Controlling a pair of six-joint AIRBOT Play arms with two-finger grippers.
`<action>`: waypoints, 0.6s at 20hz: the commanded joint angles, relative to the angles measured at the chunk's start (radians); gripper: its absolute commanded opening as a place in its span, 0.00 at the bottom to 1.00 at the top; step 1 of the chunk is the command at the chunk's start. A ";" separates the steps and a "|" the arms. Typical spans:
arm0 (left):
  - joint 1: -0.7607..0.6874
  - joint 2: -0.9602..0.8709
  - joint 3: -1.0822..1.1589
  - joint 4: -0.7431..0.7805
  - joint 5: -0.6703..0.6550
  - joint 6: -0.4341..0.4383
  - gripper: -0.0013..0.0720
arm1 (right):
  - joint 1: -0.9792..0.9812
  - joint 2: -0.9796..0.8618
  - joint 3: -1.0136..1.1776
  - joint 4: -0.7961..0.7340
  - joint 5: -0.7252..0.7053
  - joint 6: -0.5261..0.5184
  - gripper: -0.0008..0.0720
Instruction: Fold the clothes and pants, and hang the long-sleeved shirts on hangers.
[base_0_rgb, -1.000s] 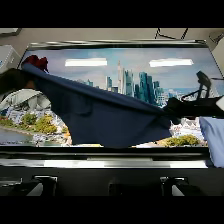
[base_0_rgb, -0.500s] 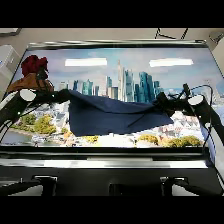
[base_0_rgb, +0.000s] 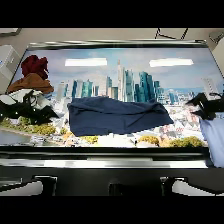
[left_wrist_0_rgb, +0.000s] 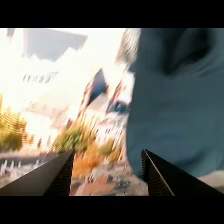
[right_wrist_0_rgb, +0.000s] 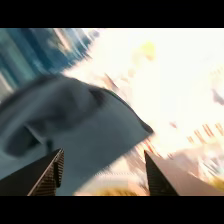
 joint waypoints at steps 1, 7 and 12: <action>0.047 -0.003 -0.167 -0.148 -0.021 0.097 0.63 | -0.059 -0.001 -0.033 -0.090 0.167 -0.023 0.78; -0.063 -0.034 -0.274 -0.270 0.129 0.150 0.61 | -0.059 -0.001 -0.053 -0.086 0.178 -0.023 0.78; -0.144 -0.045 -0.274 -0.306 0.256 0.146 0.44 | -0.059 -0.001 -0.053 -0.090 0.178 -0.028 0.78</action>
